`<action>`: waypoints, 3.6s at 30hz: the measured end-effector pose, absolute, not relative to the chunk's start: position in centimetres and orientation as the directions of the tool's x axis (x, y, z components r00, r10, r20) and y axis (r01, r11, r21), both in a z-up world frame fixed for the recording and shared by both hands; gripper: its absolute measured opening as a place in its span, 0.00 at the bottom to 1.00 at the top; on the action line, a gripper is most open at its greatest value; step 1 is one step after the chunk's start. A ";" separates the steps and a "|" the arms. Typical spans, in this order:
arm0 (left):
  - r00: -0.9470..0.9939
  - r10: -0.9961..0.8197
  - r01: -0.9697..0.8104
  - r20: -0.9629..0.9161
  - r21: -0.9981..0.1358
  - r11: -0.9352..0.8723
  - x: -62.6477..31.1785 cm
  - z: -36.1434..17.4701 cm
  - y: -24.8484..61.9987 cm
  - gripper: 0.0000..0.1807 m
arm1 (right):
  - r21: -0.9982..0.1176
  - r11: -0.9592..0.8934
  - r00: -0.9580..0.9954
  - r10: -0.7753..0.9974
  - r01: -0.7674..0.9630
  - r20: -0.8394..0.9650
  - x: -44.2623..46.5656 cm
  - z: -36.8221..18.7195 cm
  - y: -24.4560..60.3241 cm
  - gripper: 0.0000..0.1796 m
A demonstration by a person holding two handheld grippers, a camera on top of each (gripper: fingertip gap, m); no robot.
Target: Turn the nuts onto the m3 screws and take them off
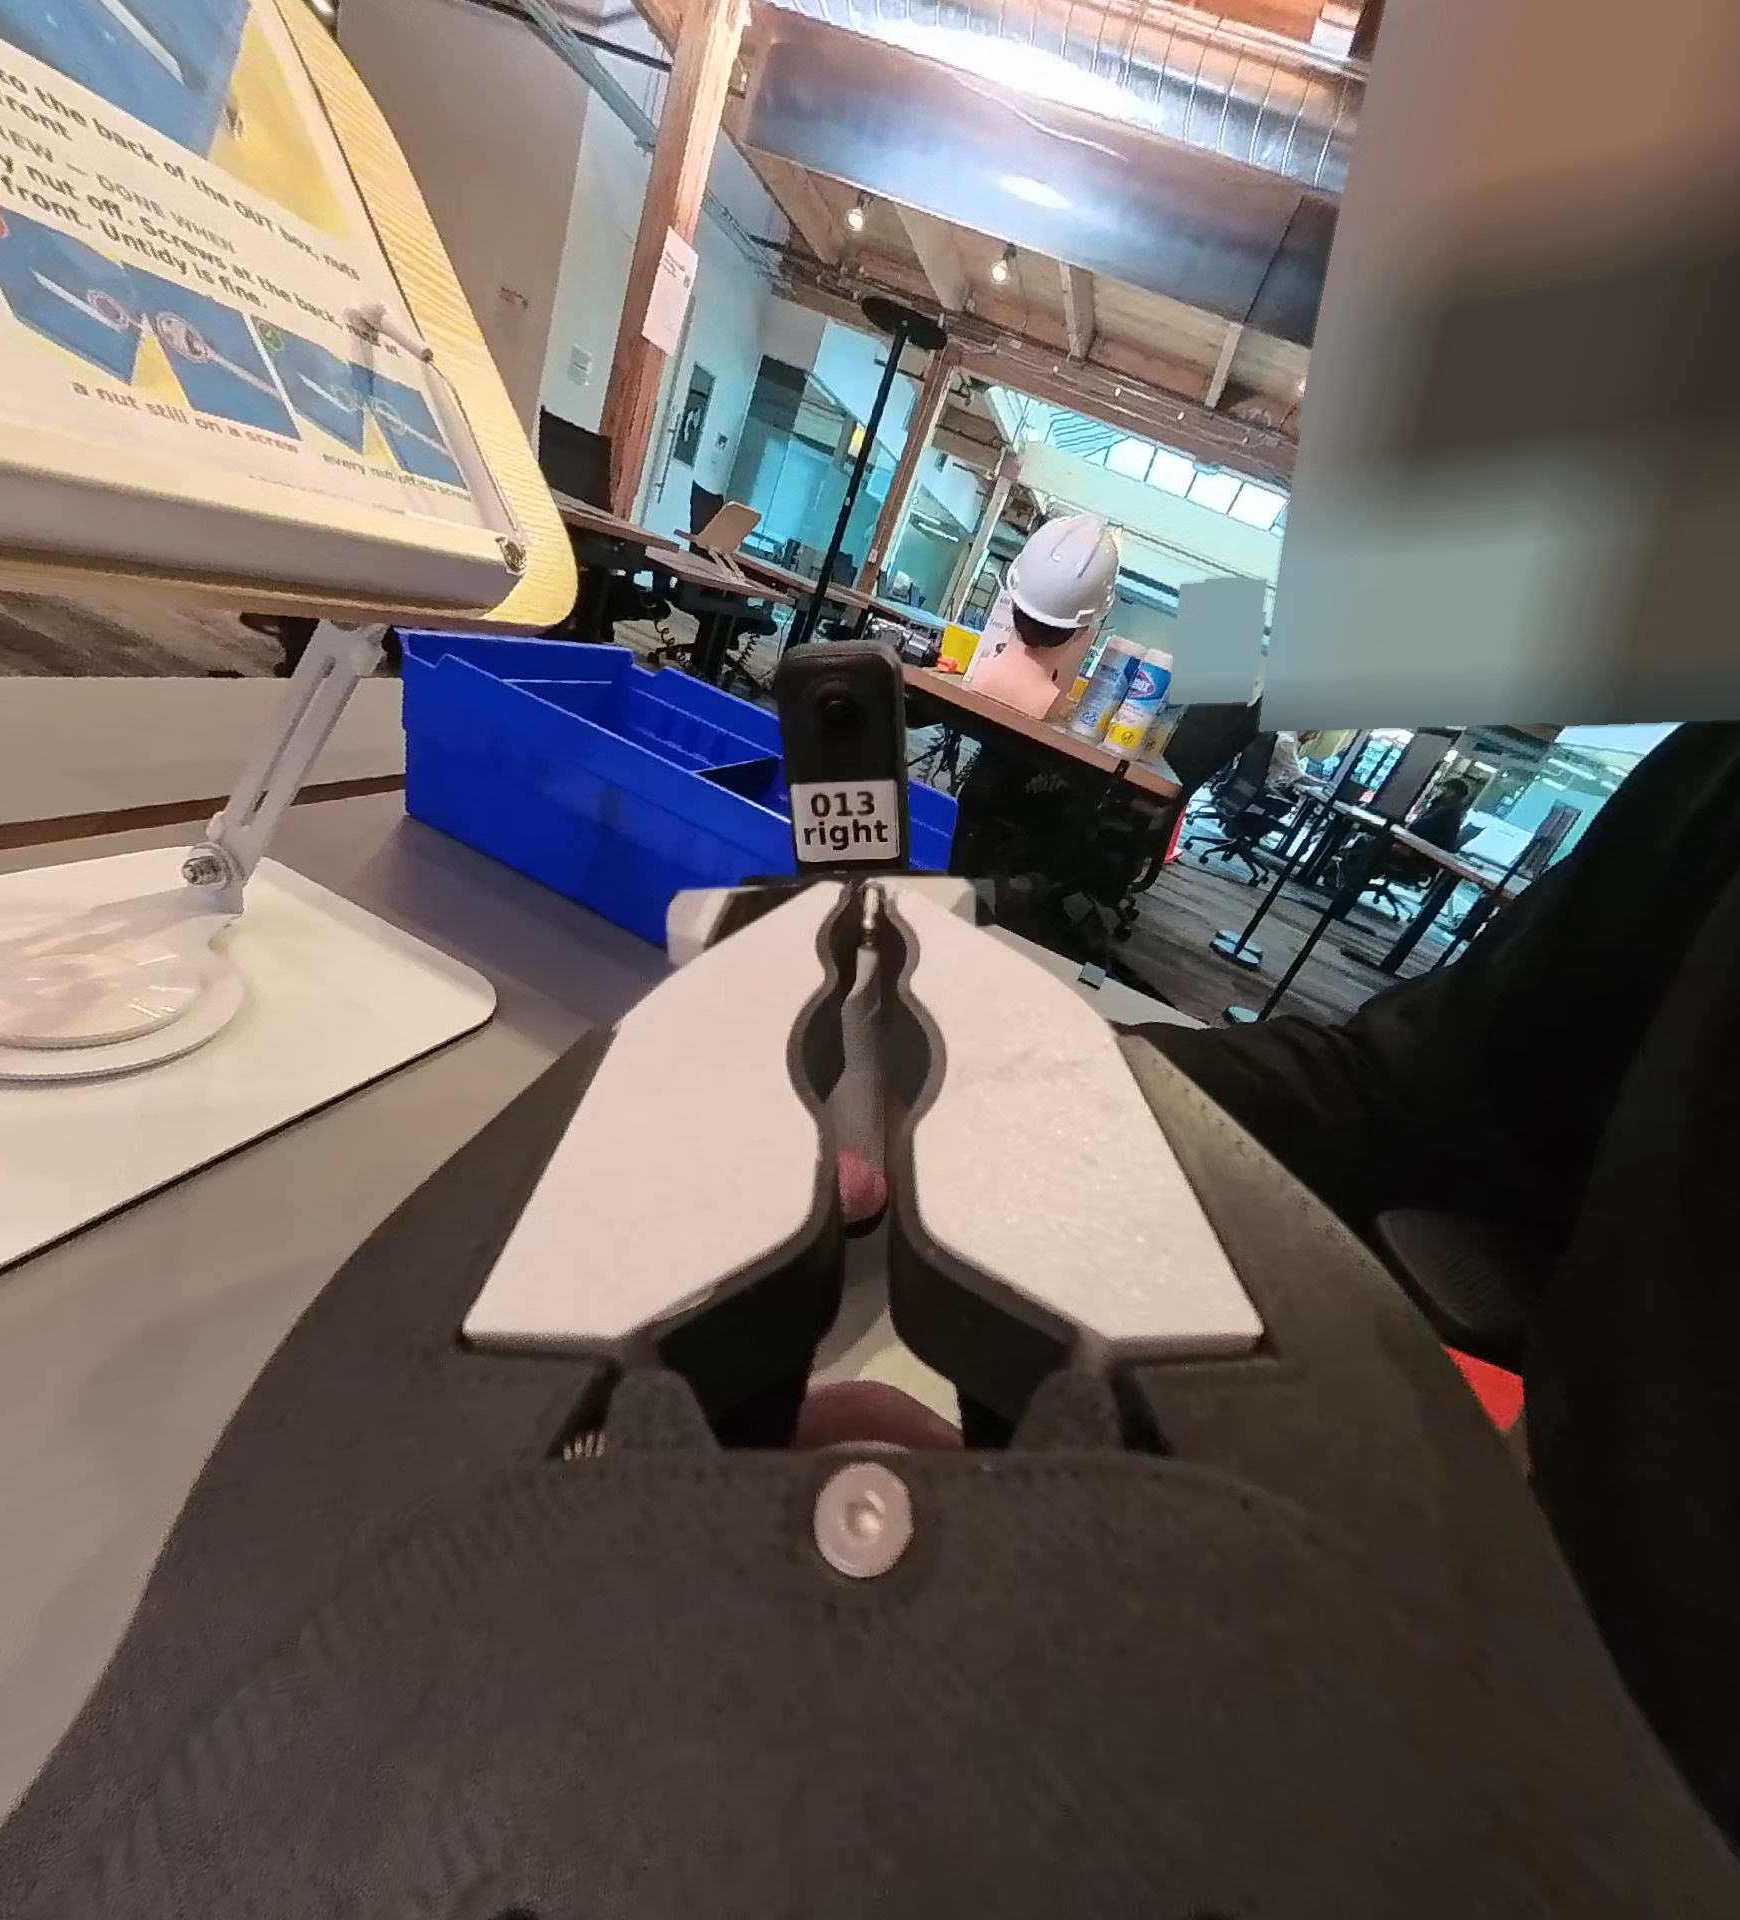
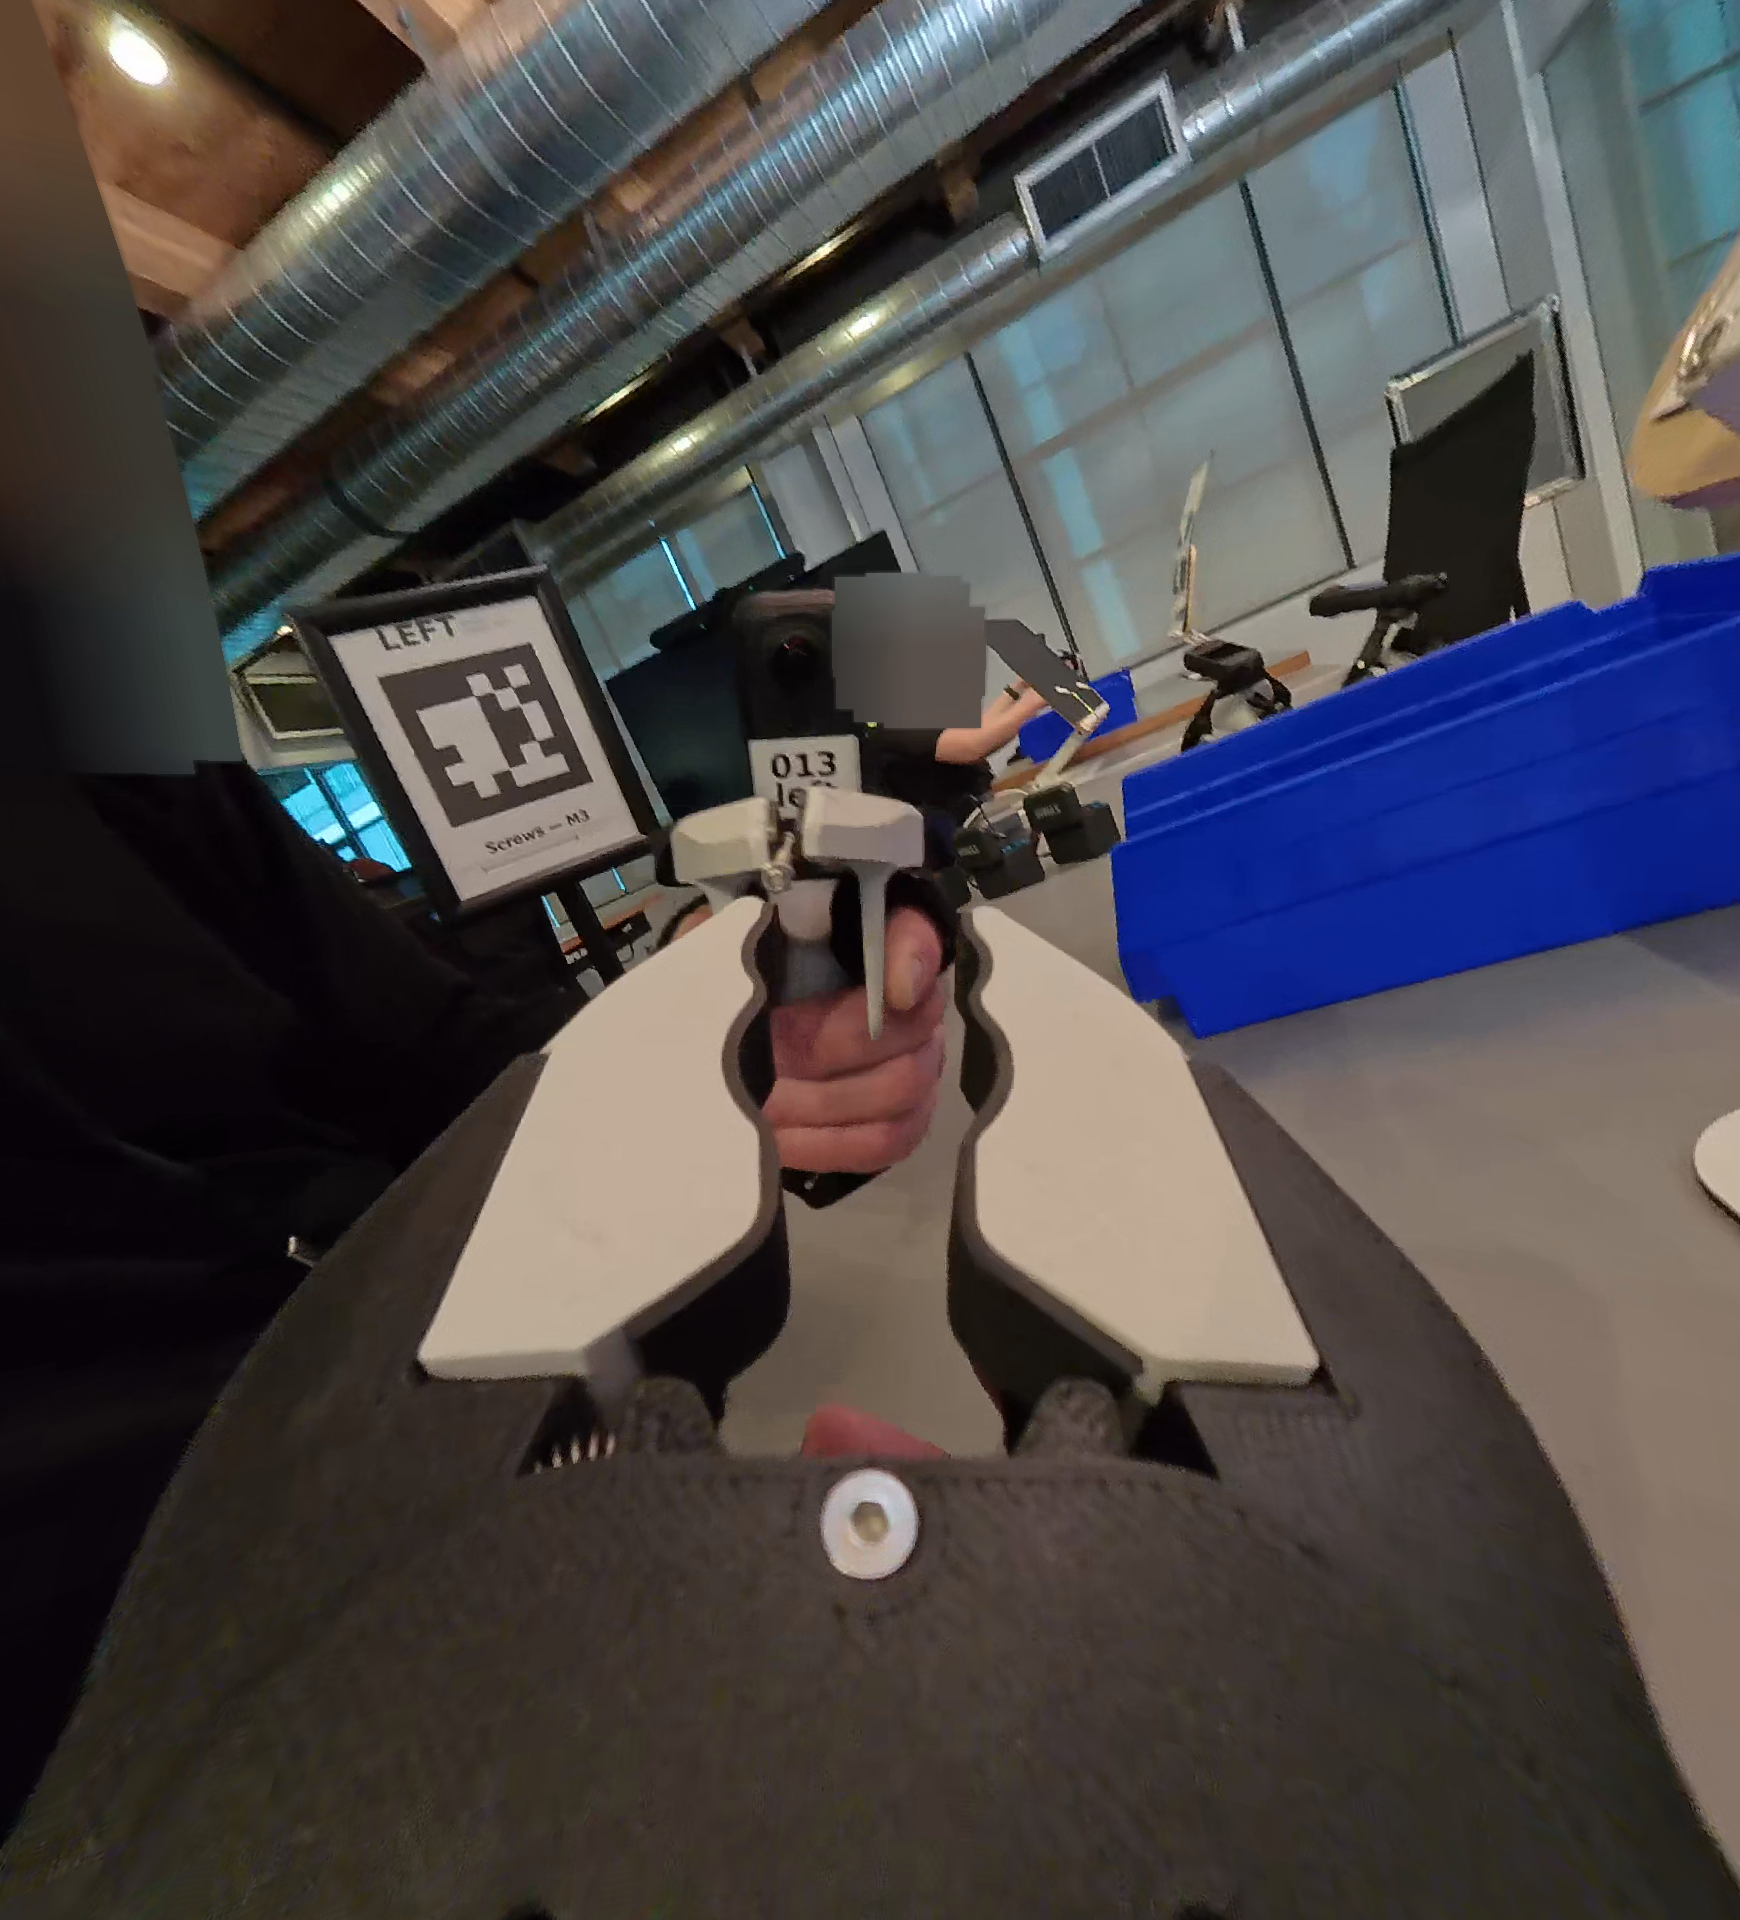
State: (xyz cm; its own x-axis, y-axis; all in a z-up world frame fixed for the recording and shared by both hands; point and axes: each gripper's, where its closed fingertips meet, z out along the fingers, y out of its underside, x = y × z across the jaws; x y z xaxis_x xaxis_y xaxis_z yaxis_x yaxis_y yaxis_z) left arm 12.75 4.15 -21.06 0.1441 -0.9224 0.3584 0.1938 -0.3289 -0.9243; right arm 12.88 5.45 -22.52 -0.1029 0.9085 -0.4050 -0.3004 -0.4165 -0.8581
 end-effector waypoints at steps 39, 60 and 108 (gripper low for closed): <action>0.106 -0.912 0.219 0.396 -0.904 -0.367 13.1 -21.2 4.0 0.01 | -0.869 -0.369 -0.090 0.928 -0.328 -0.361 13.4 -21.7 5.4 0.18; 0.103 -0.910 0.232 0.401 -0.899 -0.371 13.1 -21.0 4.0 0.01 | -0.874 -0.371 -0.087 0.928 -0.314 -0.362 13.3 -22.0 5.4 0.18; 0.251 -0.964 0.009 0.082 -0.997 -0.083 13.2 -21.5 3.9 0.01 | -0.802 -0.518 -0.223 0.854 -0.297 -0.469 13.1 -21.4 4.1 0.02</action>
State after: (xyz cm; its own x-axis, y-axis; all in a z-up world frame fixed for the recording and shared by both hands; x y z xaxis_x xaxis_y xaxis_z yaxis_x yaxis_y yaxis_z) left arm 13.16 3.91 -21.45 0.2514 -0.9644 0.0822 0.0091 -0.0826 -0.9965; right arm 13.07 4.11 -21.39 -0.2234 0.8543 -0.4693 -0.2970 -0.5182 -0.8020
